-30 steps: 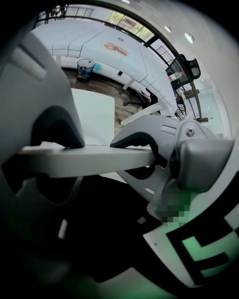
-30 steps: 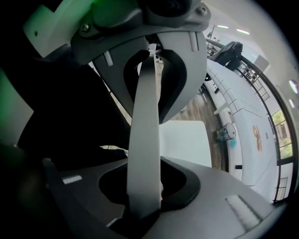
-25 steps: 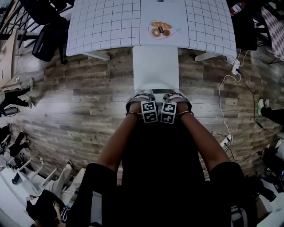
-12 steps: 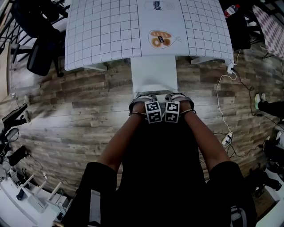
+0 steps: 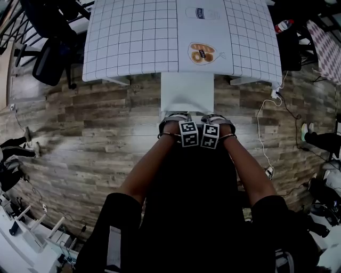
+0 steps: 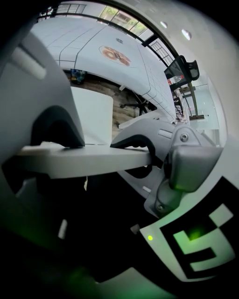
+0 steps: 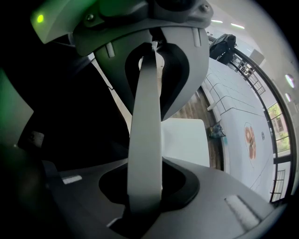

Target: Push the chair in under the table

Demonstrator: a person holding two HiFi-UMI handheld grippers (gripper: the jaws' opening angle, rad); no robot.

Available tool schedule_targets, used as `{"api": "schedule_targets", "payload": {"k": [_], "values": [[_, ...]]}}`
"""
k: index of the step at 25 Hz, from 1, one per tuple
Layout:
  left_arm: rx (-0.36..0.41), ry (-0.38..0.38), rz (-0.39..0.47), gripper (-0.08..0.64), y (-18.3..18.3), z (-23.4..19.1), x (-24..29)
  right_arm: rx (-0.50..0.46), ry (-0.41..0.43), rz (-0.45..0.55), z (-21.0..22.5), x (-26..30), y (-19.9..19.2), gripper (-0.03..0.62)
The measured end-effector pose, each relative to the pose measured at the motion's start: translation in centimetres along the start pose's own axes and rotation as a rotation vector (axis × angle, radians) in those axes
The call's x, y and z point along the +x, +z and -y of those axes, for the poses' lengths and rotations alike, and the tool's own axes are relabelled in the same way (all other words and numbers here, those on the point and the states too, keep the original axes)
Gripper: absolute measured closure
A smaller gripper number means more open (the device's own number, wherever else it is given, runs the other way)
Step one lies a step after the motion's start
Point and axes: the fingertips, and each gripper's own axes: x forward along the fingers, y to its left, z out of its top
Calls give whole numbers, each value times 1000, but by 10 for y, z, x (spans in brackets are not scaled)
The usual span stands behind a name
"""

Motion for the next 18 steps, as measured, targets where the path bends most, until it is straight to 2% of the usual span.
{"api": "schedule_targets", "payload": {"k": [18], "values": [[-4, -14, -3, 469, -2, -32, -2, -20, -30, 15, 33, 1, 3, 506]]}}
